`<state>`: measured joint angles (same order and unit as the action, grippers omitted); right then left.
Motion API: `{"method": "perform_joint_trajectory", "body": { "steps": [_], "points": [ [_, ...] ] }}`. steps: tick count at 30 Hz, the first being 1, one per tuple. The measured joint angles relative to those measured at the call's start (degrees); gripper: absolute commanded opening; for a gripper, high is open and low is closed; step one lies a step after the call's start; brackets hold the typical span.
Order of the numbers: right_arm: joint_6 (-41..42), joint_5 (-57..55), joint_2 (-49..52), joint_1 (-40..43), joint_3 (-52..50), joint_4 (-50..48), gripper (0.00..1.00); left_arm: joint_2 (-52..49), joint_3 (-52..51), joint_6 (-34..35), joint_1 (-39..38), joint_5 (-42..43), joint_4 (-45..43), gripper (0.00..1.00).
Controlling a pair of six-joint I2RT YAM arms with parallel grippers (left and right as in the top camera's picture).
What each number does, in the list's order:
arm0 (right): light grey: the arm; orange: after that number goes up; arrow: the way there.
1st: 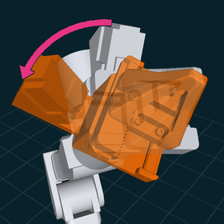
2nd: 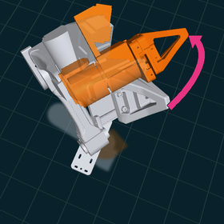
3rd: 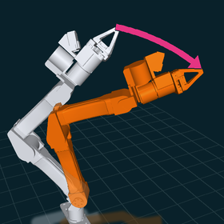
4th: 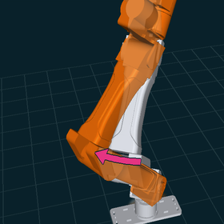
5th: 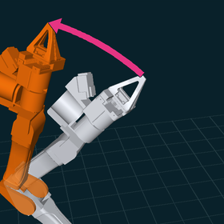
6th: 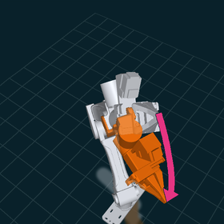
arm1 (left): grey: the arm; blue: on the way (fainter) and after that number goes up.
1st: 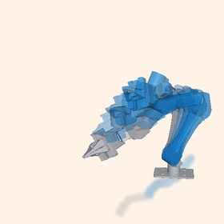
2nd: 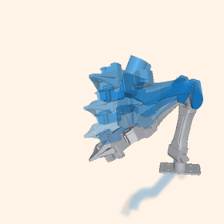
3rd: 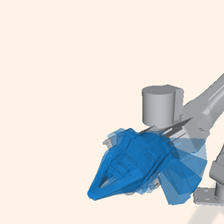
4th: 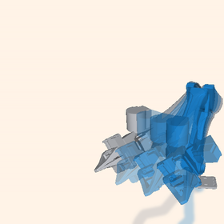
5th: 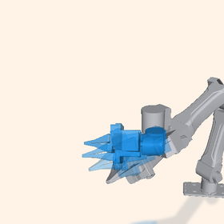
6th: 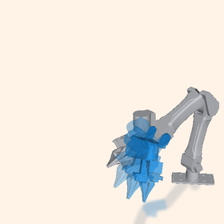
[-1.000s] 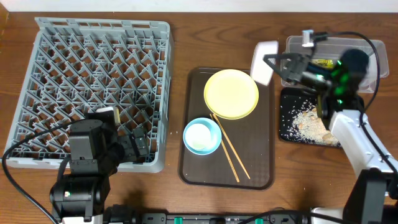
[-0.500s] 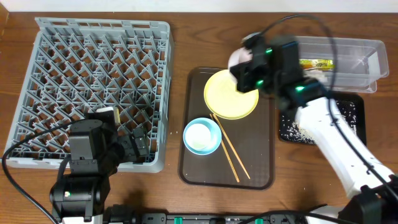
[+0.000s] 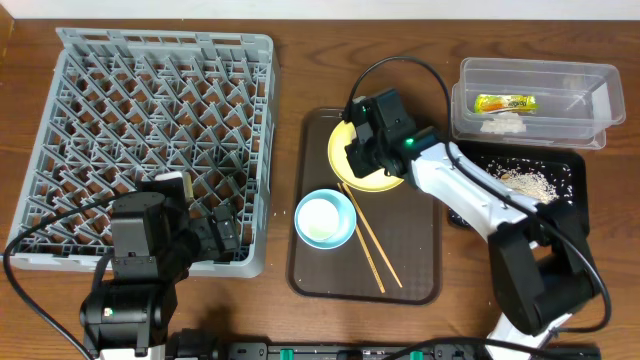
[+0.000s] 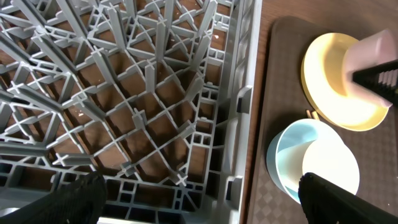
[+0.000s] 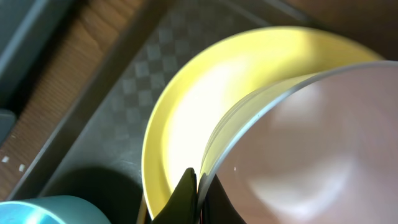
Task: Sort waste into correct bins and load items into the dishwasher
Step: 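Place the emptied pink bowl onto the yellow plate with the right gripper, then grasp the white cup from the blue bowl and lift it with the right gripper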
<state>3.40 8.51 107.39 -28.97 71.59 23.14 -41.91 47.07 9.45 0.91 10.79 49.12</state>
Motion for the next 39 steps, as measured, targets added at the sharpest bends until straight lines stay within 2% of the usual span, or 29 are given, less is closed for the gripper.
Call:
{"method": "perform_joint_trajectory", "body": {
  "steps": [6, 10, 15, 23, 29, 39],
  "points": [
    [-0.4, 1.0, 0.5, 0.0, 0.0, 1.3, 0.34, 0.0, 0.0, 0.0, 0.0, 0.0, 0.0, 1.0],
    [-0.3, 2.7, 0.4, 0.0, 0.0, 3.2, 0.4, 0.0, 0.0, 0.0, 0.0, 0.0, 0.0, 1.0],
    [-0.2, 5.5, -1.1, 0.0, 0.0, 6.2, 0.42, 0.0, 0.0, 0.0, 0.0, 0.0, 0.0, 1.0],
    [1.9, 9.9, -9.7, -1.8, 0.9, 12.1, 0.41, 0.0, 0.0, 0.0, 0.0, 0.0, 0.0, 1.0],
    [2.6, 10.4, -8.7, -6.4, 1.0, 18.6, 0.4, 0.0, 0.0, 0.0, 0.0, 0.0, 0.0, 1.0],
    [5.6, 6.2, -5.6, -10.2, 0.7, 19.5, 0.31, 0.0, 0.0, 0.0, 0.0, 0.0, 0.0, 1.0]
  ]
}}
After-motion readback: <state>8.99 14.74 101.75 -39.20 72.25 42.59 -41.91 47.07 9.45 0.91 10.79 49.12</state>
